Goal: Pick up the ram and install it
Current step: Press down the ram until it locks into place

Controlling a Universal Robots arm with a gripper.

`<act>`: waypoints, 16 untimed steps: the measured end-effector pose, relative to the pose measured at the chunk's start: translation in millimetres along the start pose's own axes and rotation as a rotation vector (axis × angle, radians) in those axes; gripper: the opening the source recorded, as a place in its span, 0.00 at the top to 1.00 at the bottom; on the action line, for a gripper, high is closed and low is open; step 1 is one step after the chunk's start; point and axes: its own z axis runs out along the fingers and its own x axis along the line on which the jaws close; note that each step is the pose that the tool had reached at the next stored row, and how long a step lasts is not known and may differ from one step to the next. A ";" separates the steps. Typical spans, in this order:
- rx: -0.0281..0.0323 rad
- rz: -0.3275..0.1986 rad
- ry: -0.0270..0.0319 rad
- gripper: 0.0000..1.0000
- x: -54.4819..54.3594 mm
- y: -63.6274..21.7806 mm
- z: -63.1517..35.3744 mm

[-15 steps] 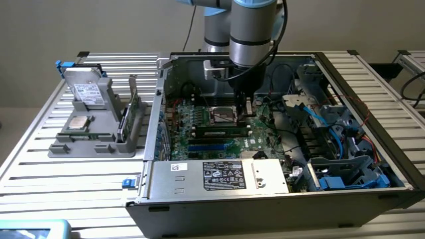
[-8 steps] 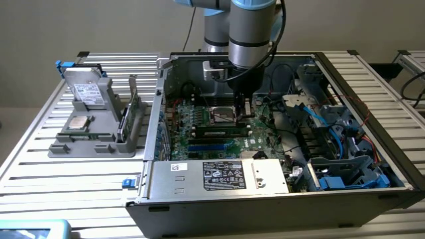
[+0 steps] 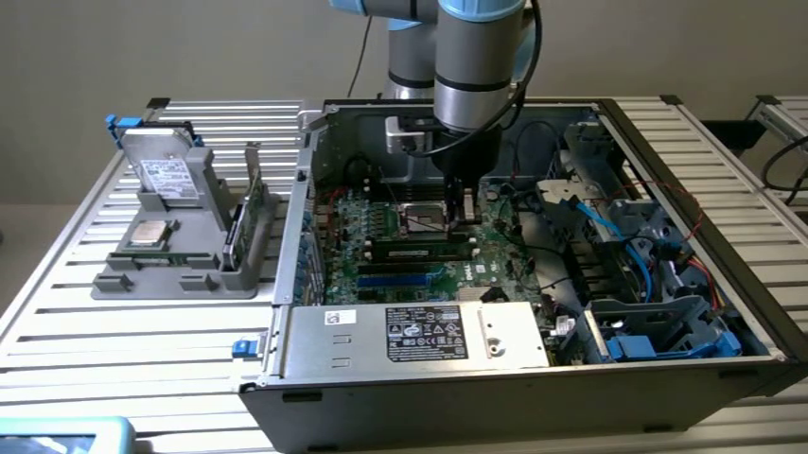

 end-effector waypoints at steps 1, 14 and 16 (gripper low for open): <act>-0.0002 0.002 0.0000 0.89 -0.2 0.0 0.3; -0.0023 0.025 0.0009 0.89 -0.6 0.1 2.5; -0.0026 0.027 0.0011 0.89 -0.6 0.1 2.7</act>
